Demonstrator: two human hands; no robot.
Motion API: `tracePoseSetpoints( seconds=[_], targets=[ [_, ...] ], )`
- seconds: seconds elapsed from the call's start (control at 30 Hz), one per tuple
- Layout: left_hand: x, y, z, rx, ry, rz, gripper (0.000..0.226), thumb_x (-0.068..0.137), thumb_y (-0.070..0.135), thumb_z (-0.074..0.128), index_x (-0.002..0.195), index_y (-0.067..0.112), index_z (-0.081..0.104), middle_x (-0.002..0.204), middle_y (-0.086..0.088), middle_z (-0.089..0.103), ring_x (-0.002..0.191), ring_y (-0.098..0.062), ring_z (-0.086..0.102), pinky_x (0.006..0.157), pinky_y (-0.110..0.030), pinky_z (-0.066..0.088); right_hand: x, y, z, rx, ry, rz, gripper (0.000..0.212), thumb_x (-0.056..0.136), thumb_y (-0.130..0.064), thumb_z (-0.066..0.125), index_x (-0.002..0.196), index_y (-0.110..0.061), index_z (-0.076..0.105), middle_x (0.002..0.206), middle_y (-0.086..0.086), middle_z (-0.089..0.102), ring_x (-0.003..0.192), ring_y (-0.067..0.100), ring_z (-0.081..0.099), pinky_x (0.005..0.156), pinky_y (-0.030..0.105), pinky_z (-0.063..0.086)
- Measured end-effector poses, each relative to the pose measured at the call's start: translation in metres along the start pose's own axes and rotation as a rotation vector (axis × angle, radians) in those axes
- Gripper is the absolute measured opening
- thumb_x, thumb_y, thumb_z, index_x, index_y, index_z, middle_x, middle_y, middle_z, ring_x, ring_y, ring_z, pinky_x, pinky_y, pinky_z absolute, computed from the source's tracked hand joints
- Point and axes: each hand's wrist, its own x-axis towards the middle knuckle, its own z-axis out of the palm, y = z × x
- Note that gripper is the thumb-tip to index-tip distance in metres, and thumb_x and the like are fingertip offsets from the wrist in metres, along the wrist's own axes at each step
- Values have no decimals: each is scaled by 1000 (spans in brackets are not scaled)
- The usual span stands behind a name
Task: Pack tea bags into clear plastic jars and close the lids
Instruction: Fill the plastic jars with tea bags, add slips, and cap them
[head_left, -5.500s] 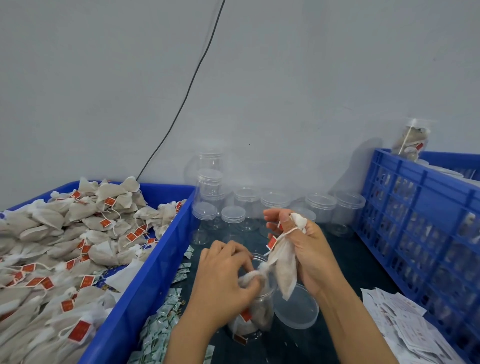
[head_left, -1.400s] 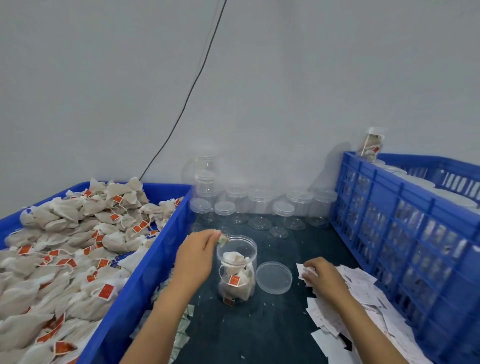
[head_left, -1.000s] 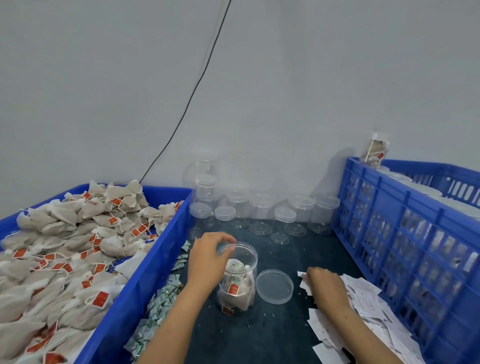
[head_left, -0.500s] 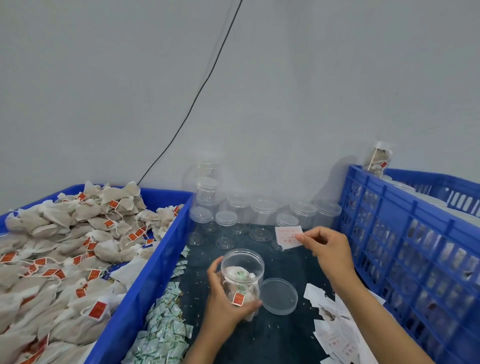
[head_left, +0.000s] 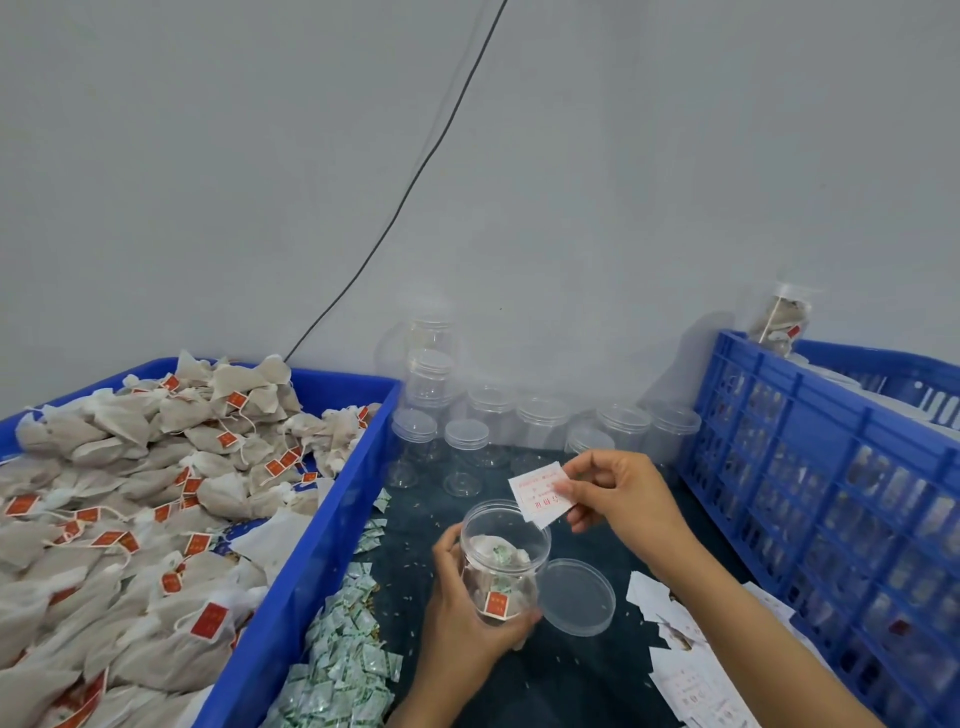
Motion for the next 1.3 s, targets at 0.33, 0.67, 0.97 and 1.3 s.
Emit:
tracePoseSetpoints(
  seconds=[0.33, 0.67, 0.97, 1.3],
  targets=[
    [1, -4, -1, 7, -13, -1, 101, 45, 48, 86, 121, 61, 21, 123, 30, 49, 106, 14, 54, 79, -5, 44, -4, 40, -37, -46, 177, 6, 18, 91, -3, 62, 96, -16, 72, 70, 8, 72, 47, 15, 58, 43, 23, 48],
    [3, -11, 2, 18, 4, 28, 104, 52, 25, 93, 116, 66, 22, 122, 28, 51, 104, 13, 55, 76, -3, 44, -27, 143, -59, -650, 308, 277, 19, 93, -11, 58, 79, -23, 54, 70, -1, 66, 58, 16, 65, 58, 33, 49],
    [1, -11, 1, 13, 8, 51, 103, 52, 25, 94, 120, 60, 26, 122, 28, 50, 108, 5, 57, 85, -16, 48, -16, 141, -58, -1145, 149, 177, 8, 94, -26, 57, 87, -24, 52, 102, -2, 56, 92, 18, 49, 77, 28, 44],
    [0, -8, 1, 19, 21, 50, 102, 52, 27, 93, 119, 62, 25, 122, 27, 51, 107, 8, 56, 82, -10, 46, -11, 138, -57, -1078, -147, 155, 40, 84, -46, 68, 119, -28, 61, 122, -7, 52, 107, 16, 57, 81, 26, 43]
  ],
)
